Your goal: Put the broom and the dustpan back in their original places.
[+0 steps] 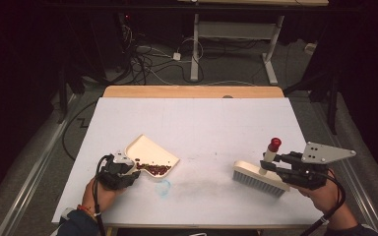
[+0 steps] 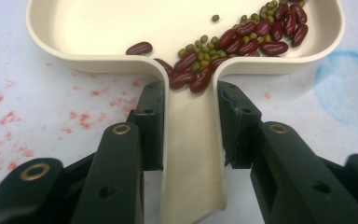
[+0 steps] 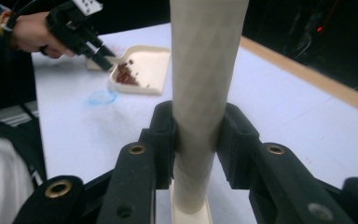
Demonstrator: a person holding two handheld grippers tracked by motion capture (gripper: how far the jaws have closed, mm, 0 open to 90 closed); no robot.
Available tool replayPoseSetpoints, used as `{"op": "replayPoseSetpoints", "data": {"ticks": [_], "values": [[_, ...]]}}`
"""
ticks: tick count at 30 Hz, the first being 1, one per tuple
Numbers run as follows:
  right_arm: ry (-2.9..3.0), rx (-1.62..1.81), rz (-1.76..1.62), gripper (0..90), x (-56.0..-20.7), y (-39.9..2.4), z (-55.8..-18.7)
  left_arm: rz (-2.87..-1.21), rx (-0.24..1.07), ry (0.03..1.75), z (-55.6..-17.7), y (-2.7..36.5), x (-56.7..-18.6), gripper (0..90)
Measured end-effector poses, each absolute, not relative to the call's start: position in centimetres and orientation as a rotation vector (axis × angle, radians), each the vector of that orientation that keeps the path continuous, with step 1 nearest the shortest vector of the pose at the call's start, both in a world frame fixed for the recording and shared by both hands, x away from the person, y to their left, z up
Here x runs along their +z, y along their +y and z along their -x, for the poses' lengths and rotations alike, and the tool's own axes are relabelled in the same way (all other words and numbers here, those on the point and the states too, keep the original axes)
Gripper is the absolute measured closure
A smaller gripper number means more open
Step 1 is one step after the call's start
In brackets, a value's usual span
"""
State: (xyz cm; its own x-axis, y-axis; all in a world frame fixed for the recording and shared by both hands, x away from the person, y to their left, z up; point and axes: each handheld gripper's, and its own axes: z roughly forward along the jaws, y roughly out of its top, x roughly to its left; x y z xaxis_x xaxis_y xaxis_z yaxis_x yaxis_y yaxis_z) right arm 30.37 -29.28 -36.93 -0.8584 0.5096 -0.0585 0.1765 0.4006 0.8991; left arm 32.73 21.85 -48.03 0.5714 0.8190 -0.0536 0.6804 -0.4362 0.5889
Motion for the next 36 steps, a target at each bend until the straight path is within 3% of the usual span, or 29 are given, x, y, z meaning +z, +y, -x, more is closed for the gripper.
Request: {"op": "replayPoseSetpoints", "data": {"ticks": [11, 14, 19, 29, 36], "values": [[2.420, 1.444, -0.628, 69.6, -37.2, -30.6, -32.6, -2.144, 0.383, 1.339, -35.8, 21.7, -48.5, 62.8], [2.429, 1.427, -0.628, 68.7, -37.2, -30.5, -33.7, -2.146, 0.381, 1.357, -35.9, 20.7, -48.7, 50.8], [2.422, 1.371, -0.694, 64.7, -37.1, -30.6, -36.1, -2.154, 0.343, 1.332, -34.9, 20.3, -48.7, 44.6], [2.339, 1.277, -0.883, 59.0, -38.6, -30.0, -41.0, -2.161, 0.258, 1.228, -32.4, 19.9, -48.7, 42.8], [2.269, 1.183, -0.986, 56.1, -39.9, -28.5, -44.0, -2.152, 0.316, 1.135, -31.6, 19.6, -48.3, 34.3]]}}
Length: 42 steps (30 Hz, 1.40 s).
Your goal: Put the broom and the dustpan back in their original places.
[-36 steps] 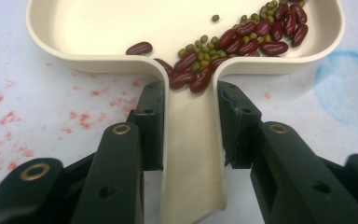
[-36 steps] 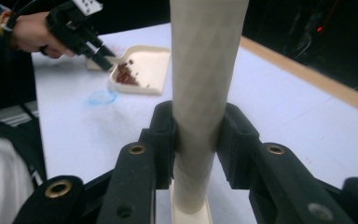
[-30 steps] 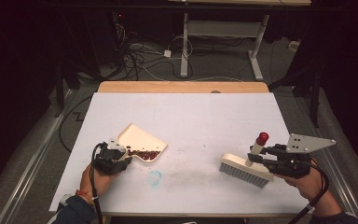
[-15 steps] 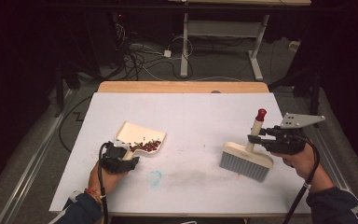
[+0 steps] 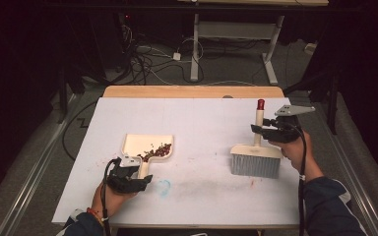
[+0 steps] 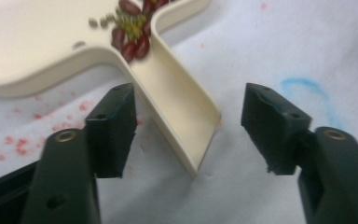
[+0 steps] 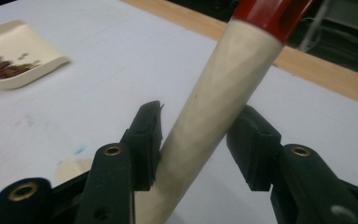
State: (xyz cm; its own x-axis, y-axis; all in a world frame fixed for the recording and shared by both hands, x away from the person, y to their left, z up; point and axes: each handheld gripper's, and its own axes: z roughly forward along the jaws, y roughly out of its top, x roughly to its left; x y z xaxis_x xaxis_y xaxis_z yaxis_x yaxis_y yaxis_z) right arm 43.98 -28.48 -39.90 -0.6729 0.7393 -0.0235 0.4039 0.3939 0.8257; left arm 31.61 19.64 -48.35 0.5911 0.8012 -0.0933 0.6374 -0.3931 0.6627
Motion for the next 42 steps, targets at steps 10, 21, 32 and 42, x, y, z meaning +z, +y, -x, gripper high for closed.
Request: {"op": "replayPoseSetpoints", "data": {"ticks": [10, 21, 32, 42], "values": [[2.112, 1.041, -1.036, 47.7, -41.8, -25.7, -46.4, -2.072, 0.427, 0.953, -29.6, 21.7, -48.0, 26.4], [1.980, 1.077, -1.078, 38.1, -42.5, -24.9, -46.6, -2.151, 0.502, 0.907, -29.6, 22.0, -48.8, 22.9], [1.918, 1.178, -1.063, 20.0, -42.0, -24.2, -45.6, -2.161, 0.519, 0.876, -30.1, 21.6, -48.8, 22.9], [1.901, 1.192, -1.011, 15.8, -40.7, -23.8, -44.1, -2.155, 0.524, 0.871, -30.0, 21.5, -48.7, 18.3]]}}
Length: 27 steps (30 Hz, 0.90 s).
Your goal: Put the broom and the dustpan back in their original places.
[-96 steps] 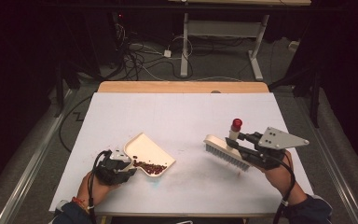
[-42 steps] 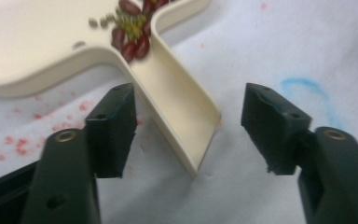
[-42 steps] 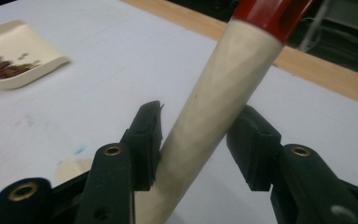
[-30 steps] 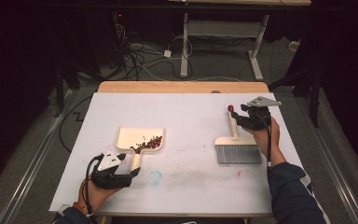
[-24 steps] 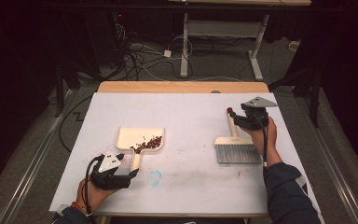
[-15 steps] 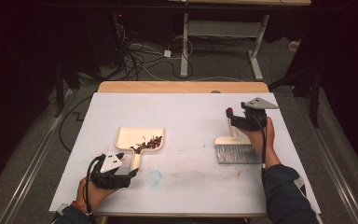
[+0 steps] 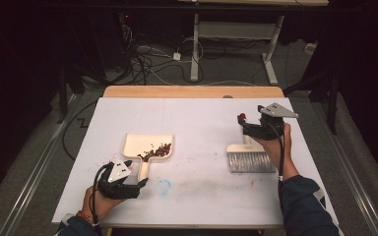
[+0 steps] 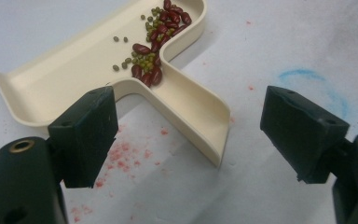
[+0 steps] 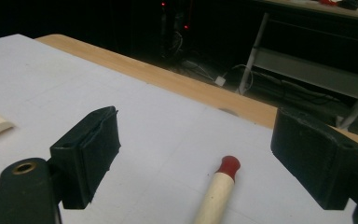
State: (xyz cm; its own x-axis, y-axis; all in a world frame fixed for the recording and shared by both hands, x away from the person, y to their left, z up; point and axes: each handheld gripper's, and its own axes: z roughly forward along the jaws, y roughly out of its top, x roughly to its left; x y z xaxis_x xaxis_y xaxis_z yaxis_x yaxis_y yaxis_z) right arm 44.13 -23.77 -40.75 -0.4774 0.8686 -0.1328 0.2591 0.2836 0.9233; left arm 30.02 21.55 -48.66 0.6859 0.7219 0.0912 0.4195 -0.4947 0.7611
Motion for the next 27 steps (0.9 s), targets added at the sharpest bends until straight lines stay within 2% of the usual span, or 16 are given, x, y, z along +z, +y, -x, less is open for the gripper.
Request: {"op": "replayPoseSetpoints", "data": {"ticks": [10, 27], "values": [[1.903, 1.258, -0.910, 16.1, -39.0, -23.5, -41.6, -2.168, 0.541, 0.842, -29.8, 21.3, -48.5, 17.2], [1.935, 1.276, -0.761, 16.3, -38.0, -23.2, -37.6, -2.171, 0.546, 0.825, -29.7, 21.3, -48.3, 17.1]]}}
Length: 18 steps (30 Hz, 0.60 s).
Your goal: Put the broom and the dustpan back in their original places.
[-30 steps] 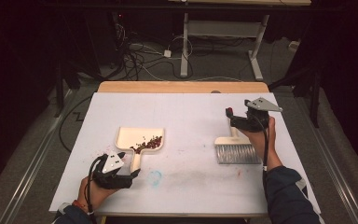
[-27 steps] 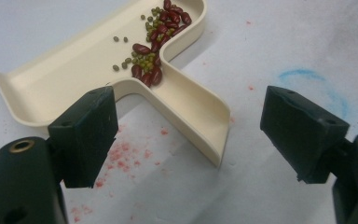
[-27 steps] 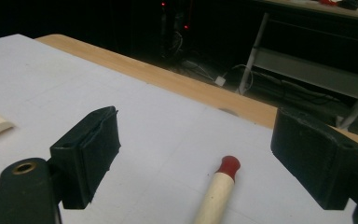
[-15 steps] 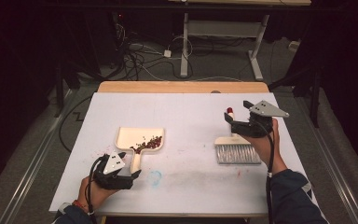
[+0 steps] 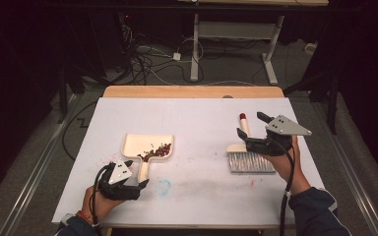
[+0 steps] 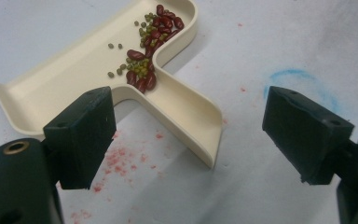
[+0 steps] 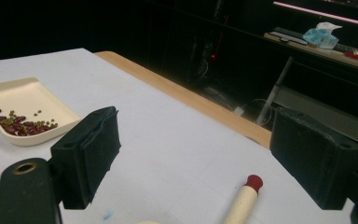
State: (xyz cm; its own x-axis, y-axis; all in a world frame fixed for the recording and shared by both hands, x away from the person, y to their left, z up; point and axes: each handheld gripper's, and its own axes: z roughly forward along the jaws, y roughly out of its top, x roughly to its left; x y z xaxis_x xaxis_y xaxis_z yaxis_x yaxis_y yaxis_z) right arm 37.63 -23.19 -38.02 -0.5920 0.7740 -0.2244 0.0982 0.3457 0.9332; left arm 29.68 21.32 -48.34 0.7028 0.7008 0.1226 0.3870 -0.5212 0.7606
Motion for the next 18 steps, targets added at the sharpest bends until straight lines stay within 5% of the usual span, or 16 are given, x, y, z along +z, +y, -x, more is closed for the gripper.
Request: {"op": "replayPoseSetpoints", "data": {"ticks": [18], "values": [[1.990, 1.228, -0.633, 16.2, -40.2, -24.0, -33.7, -2.167, 0.556, 0.808, -29.5, 21.2, -48.1, 17.2]]}}
